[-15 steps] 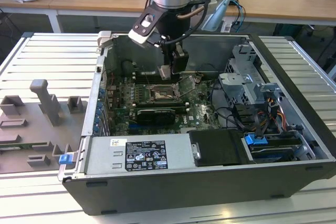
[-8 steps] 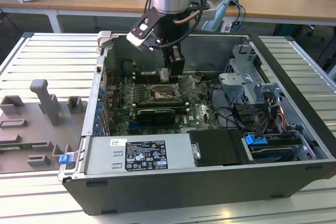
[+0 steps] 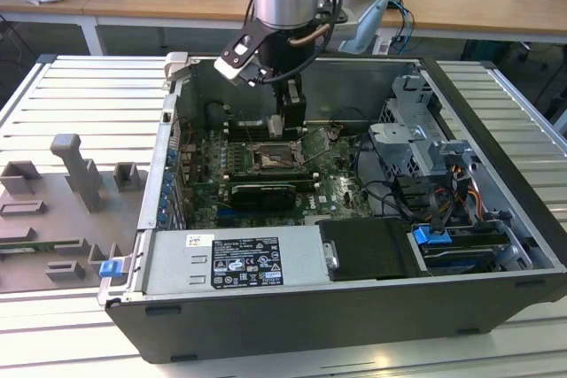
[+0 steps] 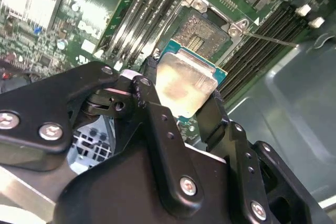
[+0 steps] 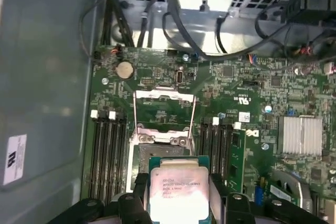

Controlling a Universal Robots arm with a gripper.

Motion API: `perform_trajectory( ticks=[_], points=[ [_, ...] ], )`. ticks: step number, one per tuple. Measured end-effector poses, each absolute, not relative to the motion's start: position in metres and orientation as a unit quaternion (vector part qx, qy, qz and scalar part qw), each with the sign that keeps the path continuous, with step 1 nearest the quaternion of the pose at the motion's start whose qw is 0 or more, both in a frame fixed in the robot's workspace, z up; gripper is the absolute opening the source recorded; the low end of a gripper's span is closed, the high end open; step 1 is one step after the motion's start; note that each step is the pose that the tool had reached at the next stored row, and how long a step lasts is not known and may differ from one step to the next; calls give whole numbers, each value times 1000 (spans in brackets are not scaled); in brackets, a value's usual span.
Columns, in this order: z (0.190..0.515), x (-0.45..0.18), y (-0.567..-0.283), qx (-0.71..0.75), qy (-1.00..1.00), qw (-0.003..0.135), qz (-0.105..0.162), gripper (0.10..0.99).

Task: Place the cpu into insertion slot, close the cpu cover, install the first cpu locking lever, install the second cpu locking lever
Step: 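Place the cpu into insertion slot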

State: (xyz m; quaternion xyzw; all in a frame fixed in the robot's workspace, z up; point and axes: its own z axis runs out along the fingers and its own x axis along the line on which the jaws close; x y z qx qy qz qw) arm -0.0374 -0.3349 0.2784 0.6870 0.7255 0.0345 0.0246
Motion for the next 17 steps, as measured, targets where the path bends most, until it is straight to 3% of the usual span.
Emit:
perform_trajectory(
  ticks=[9, 17],
  points=[
    [244, -46, -316, 698, 715, 25, 34, 541],
    [241, -47, -316, 702, 711, 25, 34, 541]
  ],
)
